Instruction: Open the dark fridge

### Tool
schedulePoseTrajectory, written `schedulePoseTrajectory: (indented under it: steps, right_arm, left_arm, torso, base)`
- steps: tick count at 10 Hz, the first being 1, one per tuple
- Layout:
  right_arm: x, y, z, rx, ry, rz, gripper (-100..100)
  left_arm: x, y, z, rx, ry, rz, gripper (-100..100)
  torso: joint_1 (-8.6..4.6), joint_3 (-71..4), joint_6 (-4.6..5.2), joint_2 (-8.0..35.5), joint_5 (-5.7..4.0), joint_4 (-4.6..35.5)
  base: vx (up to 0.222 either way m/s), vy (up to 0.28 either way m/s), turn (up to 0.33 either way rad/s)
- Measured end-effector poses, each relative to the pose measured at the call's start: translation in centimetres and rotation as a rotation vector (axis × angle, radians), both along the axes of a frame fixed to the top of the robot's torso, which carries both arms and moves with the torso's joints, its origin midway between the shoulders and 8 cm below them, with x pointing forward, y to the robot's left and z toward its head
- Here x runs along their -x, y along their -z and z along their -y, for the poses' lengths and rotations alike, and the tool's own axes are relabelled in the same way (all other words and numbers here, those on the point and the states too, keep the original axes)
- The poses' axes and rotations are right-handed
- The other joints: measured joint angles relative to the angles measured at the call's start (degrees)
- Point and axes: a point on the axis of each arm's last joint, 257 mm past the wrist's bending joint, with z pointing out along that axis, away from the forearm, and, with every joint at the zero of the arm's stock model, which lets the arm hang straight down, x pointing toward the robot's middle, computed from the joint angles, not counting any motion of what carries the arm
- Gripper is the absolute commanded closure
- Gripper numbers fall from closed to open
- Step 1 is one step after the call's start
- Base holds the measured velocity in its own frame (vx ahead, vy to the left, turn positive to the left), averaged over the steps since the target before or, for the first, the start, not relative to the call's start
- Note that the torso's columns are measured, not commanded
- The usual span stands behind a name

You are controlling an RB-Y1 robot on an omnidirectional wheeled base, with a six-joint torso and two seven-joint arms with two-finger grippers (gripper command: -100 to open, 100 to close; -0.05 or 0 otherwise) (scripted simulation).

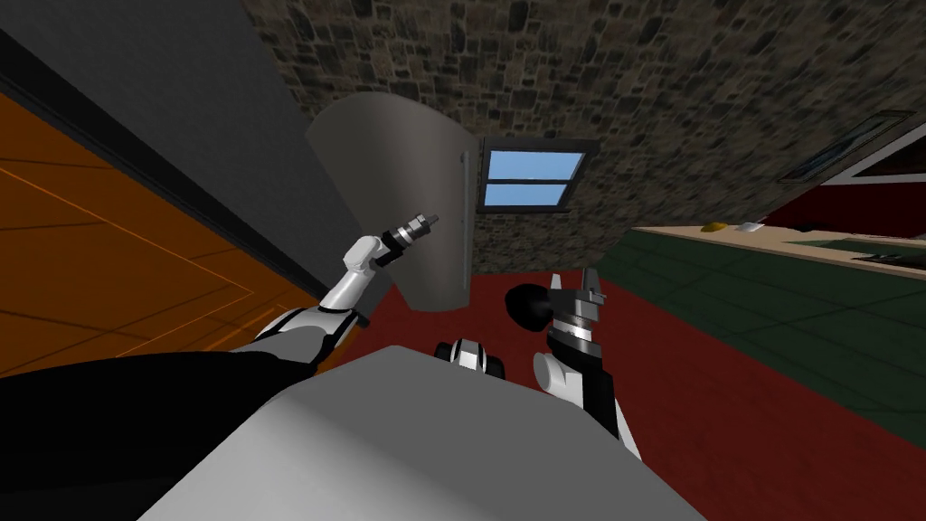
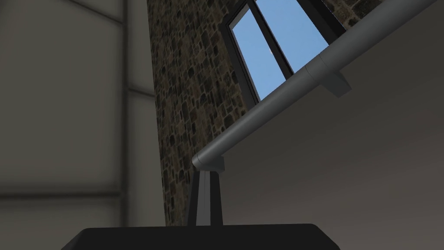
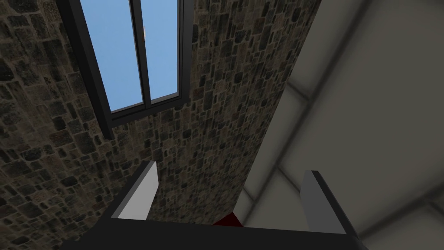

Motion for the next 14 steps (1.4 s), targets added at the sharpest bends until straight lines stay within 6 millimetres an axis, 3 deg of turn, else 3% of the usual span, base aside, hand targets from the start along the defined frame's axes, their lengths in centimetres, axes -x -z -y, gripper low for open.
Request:
schedulePoseTrajectory:
  steps: [6, 10, 12, 14]
  right_arm:
    - [0.0, 0.0, 0.0, 0.000, 0.000, 0.000, 0]
    - [0.0, 0.0, 0.0, 0.000, 0.000, 0.000, 0]
    - [0.0, 0.0, 0.0, 0.000, 0.000, 0.000, 0]
    - [0.0, 0.0, 0.0, 0.000, 0.000, 0.000, 0]
  left_arm:
    - [-2.2, 2.5, 2.8, -0.060, 0.087, -0.105, 100]
    - [-2.6, 4.8, 4.6, -0.122, 0.149, -0.166, 100]
    - [-3.7, 5.8, 5.7, -0.137, 0.180, -0.227, 100]
    - [-3.5, 7.5, 6.2, -0.187, 0.201, -0.267, 100]
  torso:
    - [-0.05, -0.17, 0.00, -0.29, -0.02, -0.08]
    - [-0.04, -0.11, -0.09, -0.15, 0.00, -0.07]
    - [-0.04, -0.14, 0.00, -0.24, -0.02, -0.06]
    - [0.02, -0.37, -0.04, -0.58, 0.01, -0.18]
  base:
    - [-0.055, -0.010, 0.068]
    - [-0.050, -0.009, 0.124]
    - [-0.054, 0.005, -0.031]
    - [-0.001, 0.005, 0.001]
